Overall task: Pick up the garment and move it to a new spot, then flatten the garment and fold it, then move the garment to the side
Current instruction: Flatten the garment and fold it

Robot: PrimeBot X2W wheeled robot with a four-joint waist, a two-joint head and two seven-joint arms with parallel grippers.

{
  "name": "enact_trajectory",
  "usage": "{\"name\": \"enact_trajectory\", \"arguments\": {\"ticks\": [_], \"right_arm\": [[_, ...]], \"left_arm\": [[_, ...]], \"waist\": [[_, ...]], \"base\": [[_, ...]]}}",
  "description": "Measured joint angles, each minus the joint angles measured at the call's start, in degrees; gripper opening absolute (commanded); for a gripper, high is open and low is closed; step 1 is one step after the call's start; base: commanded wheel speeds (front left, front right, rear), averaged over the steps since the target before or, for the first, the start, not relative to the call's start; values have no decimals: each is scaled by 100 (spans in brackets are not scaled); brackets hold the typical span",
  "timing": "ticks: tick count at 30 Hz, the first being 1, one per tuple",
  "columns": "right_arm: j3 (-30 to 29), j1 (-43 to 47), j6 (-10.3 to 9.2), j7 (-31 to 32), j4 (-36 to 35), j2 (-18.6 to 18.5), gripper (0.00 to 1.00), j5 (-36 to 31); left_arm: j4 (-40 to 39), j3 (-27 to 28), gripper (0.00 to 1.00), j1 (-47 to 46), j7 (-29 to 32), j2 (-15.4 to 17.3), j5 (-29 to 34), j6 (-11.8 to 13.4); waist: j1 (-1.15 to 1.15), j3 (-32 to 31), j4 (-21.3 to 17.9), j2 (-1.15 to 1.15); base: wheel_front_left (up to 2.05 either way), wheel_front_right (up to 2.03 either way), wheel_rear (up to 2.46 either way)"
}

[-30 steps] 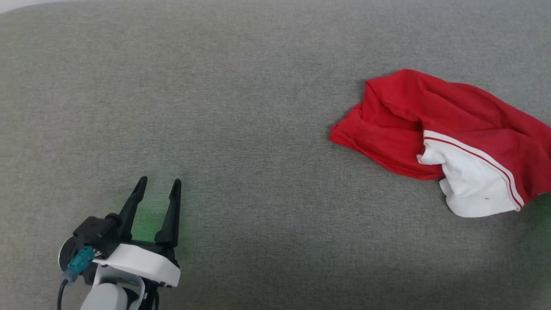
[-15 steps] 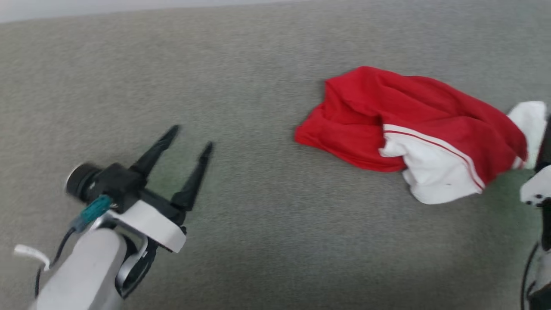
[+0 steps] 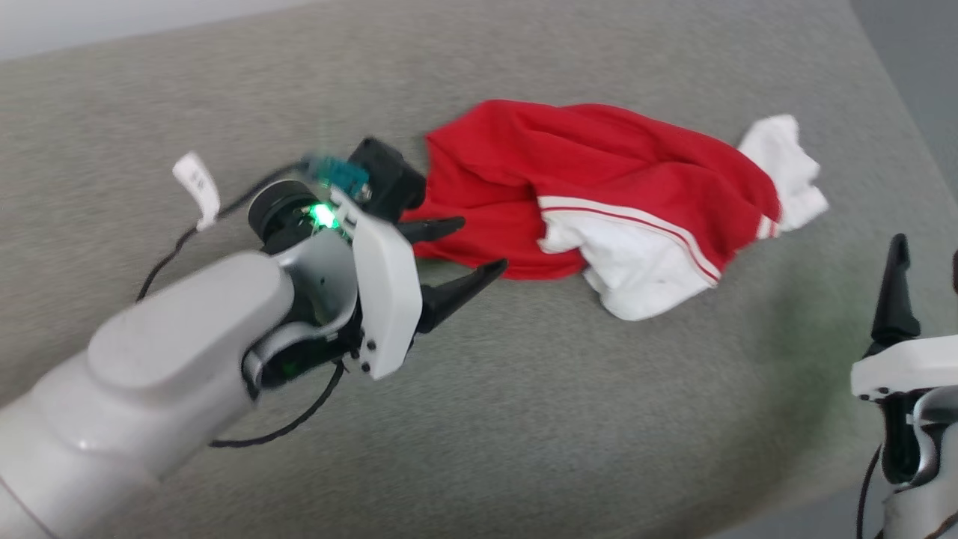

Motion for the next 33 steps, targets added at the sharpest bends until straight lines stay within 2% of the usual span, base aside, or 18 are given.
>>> {"name": "enact_trajectory", "arguments": {"ticks": [5,8,18,20,21,22,23,29,33], "right_arm": [[280,-10,0,-211,330,3,100,316],[474,-41,-1,-326,524,0,100,422],[801,-151,0,-519,900,2,100,669],[816,-176,0,-531,931,1,100,670],[825,-195,0,-532,949,3,100,673],[825,-236,0,-550,971,2,100,670],[826,-252,-1,-557,978,2,100,651],[813,-365,0,-564,931,2,100,615],[649,-341,0,-564,857,3,100,446]], "left_arm": [[281,-205,100,-502,695,-151,-1012,1],[486,-263,100,-648,1051,-112,-1440,1],[743,-374,99,-847,1299,-79,-1606,1],[743,-382,79,-861,1270,-101,-1649,1],[761,-382,51,-861,1243,-116,-1737,1],[764,-389,36,-878,1238,-131,-1773,1],[762,-389,0,-895,1244,-140,-1774,1],[715,-400,0,-1017,1210,-276,-1953,1],[541,-352,0,-1100,1047,-252,-2097,1]], "waist": [[0,211,-445,0],[0,332,-685,0],[0,646,-1118,0],[0,685,-1142,0],[0,695,-1150,0],[0,705,-1149,0],[0,710,-1143,0],[0,744,-1028,0],[0,691,-819,0]], "base": [[0,0,0],[0,0,0],[0,0,0],[0,0,0],[0,0,0],[0,0,0],[0,0,0],[0,0,0],[0,0,0]]}}
